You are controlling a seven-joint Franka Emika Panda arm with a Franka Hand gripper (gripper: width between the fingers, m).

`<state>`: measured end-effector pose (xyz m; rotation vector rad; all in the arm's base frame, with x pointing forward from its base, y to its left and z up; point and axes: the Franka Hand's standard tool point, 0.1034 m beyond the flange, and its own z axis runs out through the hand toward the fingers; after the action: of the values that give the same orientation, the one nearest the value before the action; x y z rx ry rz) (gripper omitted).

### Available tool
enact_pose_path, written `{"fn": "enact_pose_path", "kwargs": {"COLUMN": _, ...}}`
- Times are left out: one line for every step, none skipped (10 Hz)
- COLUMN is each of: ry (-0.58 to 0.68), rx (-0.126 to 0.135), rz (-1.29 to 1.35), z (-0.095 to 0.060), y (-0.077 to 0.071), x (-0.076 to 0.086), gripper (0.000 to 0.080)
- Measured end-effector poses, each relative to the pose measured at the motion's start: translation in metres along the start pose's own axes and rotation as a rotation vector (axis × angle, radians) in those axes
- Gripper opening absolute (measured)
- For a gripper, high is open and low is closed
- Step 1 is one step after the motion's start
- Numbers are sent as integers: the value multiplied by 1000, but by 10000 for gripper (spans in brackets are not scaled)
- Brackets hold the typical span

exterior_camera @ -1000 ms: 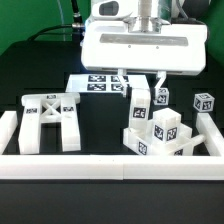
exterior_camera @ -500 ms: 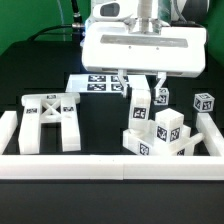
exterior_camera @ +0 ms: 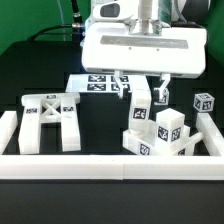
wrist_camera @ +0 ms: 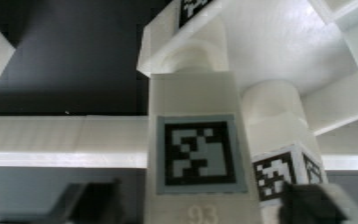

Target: Assemble chair

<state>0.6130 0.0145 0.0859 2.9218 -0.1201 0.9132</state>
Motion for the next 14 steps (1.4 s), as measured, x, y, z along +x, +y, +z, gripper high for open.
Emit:
{"fn": "enact_pose_path", "kwargs": {"ry": -1, "rx": 0, "rz": -3, "z": 0, "y": 0, "x": 0, "gripper": 589}}
{"fn": "enact_pose_path", "kwargs": {"ry": -1, "rx": 0, "rz": -6, "z": 0, "y": 0, "x": 0, "gripper": 589}}
{"fn": "enact_pose_path", "kwargs": {"ry": -1, "rx": 0, "rz": -9, "z": 0, "y": 0, "x": -1, "gripper": 637}}
{"fn": "enact_pose_path", "kwargs": {"ry": -1, "rx": 0, "rz": -11, "z": 1, "y": 0, "x": -1, "gripper": 646}}
{"fn": "enact_pose_path", "kwargs": {"ry": -2, "rx": 0, "rz": -13, "z": 1, "y": 0, "x": -1, "gripper": 646}}
{"fn": "enact_pose_path", "kwargs": {"ry": -2, "rx": -1, "rz": -16, "z": 1, "y": 0, "x": -1, "gripper": 646}}
{"fn": "enact_pose_path", "kwargs": {"ry": -2, "rx": -1, "rz": -17, "z": 1, "y": 0, "x": -1, "gripper": 648}}
{"fn": "enact_pose_path", "kwargs": {"ry": -2, "rx": -1, "rz": -19, "z": 1, "y": 0, "x": -1, "gripper": 648}}
{"fn": "enact_pose_path", "kwargs": {"ry": -9, "rx": 2, "rz": -29, "z": -4, "y": 2, "x": 3, "gripper": 648}}
{"fn": "enact_pose_path", "kwargs": {"ry": -2, "rx": 4, "rz": -36, "z": -8, "y": 3, "x": 8, "gripper": 648}}
{"fn": "enact_pose_path", "kwargs": {"ry": -10, "rx": 6, "rz": -38, "z": -10, "y": 4, "x": 11, "gripper": 648}}
{"fn": "enact_pose_path", "kwargs": {"ry": -37, "rx": 10, "rz": -38, "z": -8, "y": 3, "x": 8, "gripper": 648}}
{"fn": "enact_pose_path", "kwargs": {"ry": -35, "rx": 9, "rz": -39, "z": -8, "y": 3, "x": 8, "gripper": 648}}
{"fn": "enact_pose_path", "kwargs": {"ry": -61, "rx": 12, "rz": -38, "z": -7, "y": 2, "x": 5, "gripper": 648}}
